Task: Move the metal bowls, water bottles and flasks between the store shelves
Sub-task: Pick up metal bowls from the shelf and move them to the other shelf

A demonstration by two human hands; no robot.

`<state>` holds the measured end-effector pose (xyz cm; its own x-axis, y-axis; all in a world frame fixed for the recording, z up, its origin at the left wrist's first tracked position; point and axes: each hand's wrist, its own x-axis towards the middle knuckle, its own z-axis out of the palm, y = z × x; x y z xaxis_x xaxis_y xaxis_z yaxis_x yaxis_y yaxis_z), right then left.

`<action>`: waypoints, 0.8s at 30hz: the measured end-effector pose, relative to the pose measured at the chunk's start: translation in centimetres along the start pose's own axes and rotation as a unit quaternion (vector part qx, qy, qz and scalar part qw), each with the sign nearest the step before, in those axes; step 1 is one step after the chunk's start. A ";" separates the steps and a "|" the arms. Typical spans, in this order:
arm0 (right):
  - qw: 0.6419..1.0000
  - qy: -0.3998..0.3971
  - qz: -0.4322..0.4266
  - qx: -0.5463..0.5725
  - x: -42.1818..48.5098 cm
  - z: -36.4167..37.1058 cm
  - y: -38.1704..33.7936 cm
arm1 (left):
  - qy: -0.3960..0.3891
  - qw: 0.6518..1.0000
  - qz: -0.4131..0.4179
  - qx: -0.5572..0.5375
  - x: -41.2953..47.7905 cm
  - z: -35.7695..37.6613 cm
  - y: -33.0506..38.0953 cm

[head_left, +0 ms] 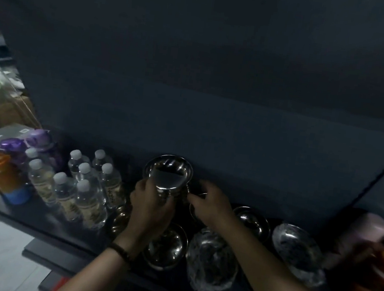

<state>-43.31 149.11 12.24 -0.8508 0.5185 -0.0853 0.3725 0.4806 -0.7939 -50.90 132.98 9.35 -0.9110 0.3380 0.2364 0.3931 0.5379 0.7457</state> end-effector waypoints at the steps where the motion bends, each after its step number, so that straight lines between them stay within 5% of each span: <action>1: 1.000 0.013 -0.008 -0.004 -1.2 -0.8 0.5 | 0.000 0.999 0.039 0.018 -1.1 0.2 0.9; 4: 0.997 0.056 -0.048 -0.018 -5.5 -3.8 2.5 | -0.035 0.986 0.162 0.016 -3.7 0.8 3.6; 8: 0.990 0.110 -0.061 -0.071 -11.8 -8.7 7.1 | -0.165 0.960 0.223 0.036 -7.0 3.2 9.0; 15: 0.966 0.116 0.094 -0.211 -23.2 -17.6 15.5 | -0.266 0.877 0.379 0.130 -13.3 12.0 19.1; 24: 0.924 0.280 0.225 -0.130 -36.3 -30.7 26.9 | -0.331 0.802 0.491 0.075 -23.8 22.5 33.1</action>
<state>8.97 164.99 12.47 -0.2891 0.9572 0.0119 0.7807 0.2430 -0.5757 -13.39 160.12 14.42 0.0939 0.9651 0.2445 0.9368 -0.1688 0.3064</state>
